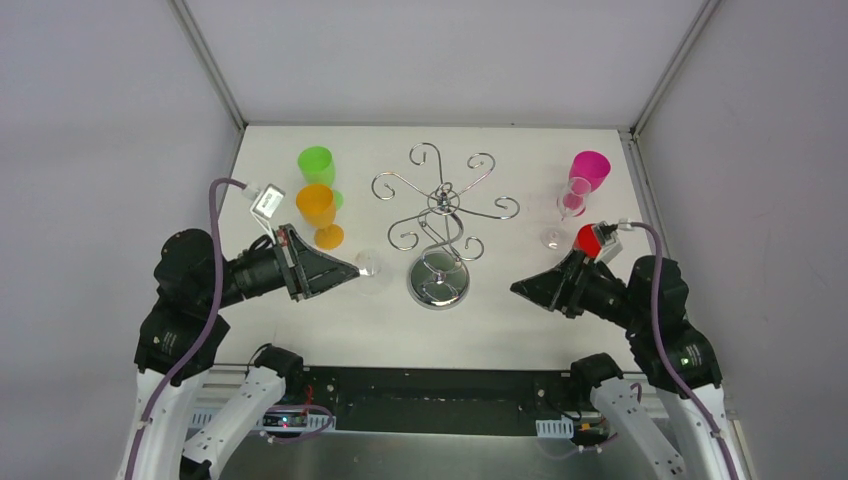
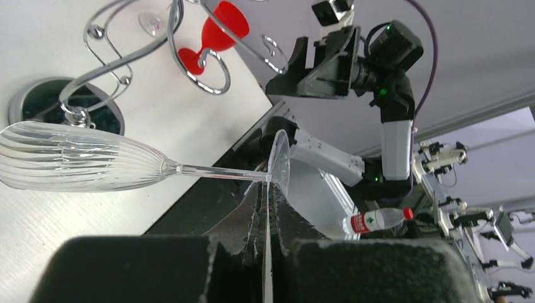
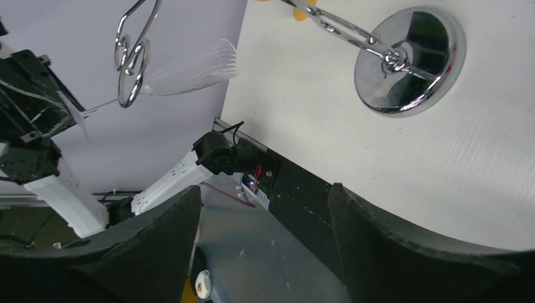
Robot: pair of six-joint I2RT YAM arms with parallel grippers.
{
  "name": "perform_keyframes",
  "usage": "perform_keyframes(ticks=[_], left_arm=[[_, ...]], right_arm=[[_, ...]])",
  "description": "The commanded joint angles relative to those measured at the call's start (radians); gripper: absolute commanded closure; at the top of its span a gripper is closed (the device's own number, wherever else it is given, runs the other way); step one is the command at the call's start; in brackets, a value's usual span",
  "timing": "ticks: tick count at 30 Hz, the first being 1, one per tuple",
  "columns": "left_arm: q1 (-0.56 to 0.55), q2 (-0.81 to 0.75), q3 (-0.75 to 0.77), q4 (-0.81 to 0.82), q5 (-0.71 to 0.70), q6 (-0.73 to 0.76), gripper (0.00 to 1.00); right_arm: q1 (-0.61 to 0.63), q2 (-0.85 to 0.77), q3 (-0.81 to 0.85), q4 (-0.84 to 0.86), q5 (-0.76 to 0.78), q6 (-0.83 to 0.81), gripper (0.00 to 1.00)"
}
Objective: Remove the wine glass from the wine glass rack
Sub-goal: Place the wine glass at the center of the board.
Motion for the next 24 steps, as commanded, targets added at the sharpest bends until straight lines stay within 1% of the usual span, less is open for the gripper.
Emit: perform_keyframes(ticks=[1,6,15,21,24], left_arm=[[0.003,-0.04,-0.067,0.004,0.097,0.069,1.0],[0.003,-0.102,-0.151,0.003,0.117,0.085,1.0],[0.003,-0.15,-0.244,0.003,0.15,0.098,1.0],[0.003,-0.165,-0.309,0.0,0.094,0.102,1.0],[-0.002,-0.163,-0.341,0.0,0.065,0.106,1.0]], right_arm=[[-0.004,-0.041,0.012,0.019,-0.067,0.097,0.24],[-0.003,-0.055,-0.044,0.066,-0.109,0.178,0.25],[0.0,-0.086,-0.145,0.15,-0.121,0.288,0.26],[0.034,-0.079,-0.207,0.2,-0.105,0.341,0.27],[0.093,-0.065,-0.227,0.218,-0.061,0.352,0.28]])
